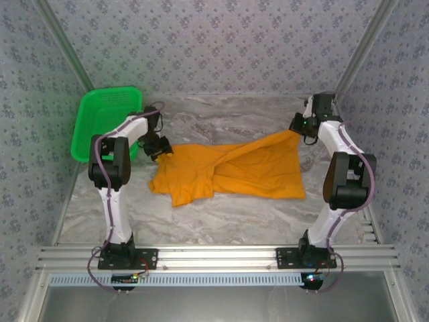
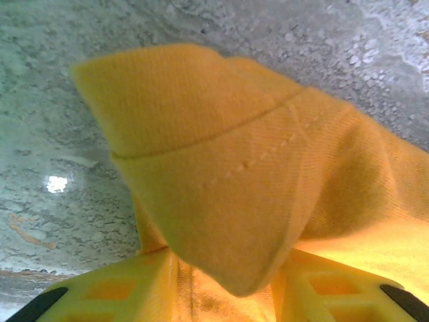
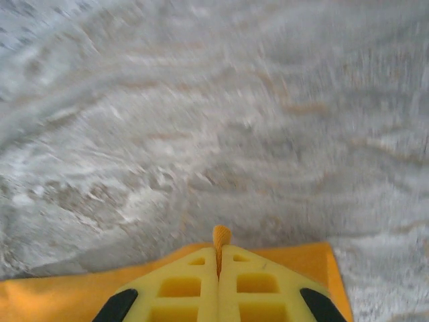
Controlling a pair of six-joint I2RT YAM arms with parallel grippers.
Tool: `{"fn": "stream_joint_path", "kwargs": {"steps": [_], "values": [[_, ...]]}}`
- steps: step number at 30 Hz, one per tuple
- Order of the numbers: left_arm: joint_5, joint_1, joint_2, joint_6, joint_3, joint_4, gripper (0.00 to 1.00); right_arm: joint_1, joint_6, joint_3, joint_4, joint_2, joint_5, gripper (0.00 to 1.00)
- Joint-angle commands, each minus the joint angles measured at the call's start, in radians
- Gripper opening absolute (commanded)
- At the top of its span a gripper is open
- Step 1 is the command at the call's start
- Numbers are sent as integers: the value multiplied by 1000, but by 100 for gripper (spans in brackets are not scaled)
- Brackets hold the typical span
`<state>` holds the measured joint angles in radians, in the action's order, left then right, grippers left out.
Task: Fold the inside-out t-shirt
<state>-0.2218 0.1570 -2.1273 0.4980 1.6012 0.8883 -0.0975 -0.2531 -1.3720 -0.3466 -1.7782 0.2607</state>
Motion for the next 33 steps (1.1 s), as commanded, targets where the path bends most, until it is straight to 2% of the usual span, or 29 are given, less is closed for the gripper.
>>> {"fn": "stream_joint_path", "kwargs": {"steps": [1, 4, 6, 7, 8, 10, 11, 14, 18, 21, 22, 24, 26, 28, 30, 33], "values": [[-14, -11, -17, -7, 17, 27, 40, 14, 66, 104, 121, 109, -8, 3], [-14, -13, -11, -4, 1, 26, 40, 69, 115, 326, 204, 233, -133, 10], [-16, -12, -5, -6, -17, 26, 40, 90, 34, 469, 226, 302, -257, 9], [-15, -14, -5, -10, -20, 30, 40, 90, -31, 515, 208, 321, -320, 12], [-14, -17, -3, -14, -25, 36, 40, 79, -109, 557, 180, 339, -366, 18], [-15, -23, -1, -20, -32, 42, 40, 44, -221, 625, 167, 362, -331, 25], [-16, -26, 2, -22, -33, 46, 40, 32, -254, 647, 164, 379, -295, 33], [-20, -28, 15, -29, -28, 55, 40, 22, -286, 657, 125, 437, -266, 34], [-70, -25, 30, -40, -6, 69, 41, 1, -252, 539, 9, 430, -225, 34], [-105, -5, 37, -64, 28, 86, 40, 16, -224, 442, -40, 358, -113, 48], [-103, 4, 37, -68, 46, 96, 40, 24, -216, 404, -65, 329, -114, 51], [-99, 23, 38, -69, 72, 96, 40, 48, -201, 362, -77, 277, -151, 51], [-99, 37, 34, -67, 92, 85, 40, 61, -191, 355, -27, 240, -100, 45], [-101, 51, 18, -70, 115, 81, 40, 75, -170, 339, 13, 185, -8, 35], [-106, 64, 6, -78, 120, 65, 40, 96, -148, 314, 18, 123, 43, 31], [-103, 81, -7, -100, 116, 49, 39, 138, -132, 312, -3, 66, 44, 29]]}}
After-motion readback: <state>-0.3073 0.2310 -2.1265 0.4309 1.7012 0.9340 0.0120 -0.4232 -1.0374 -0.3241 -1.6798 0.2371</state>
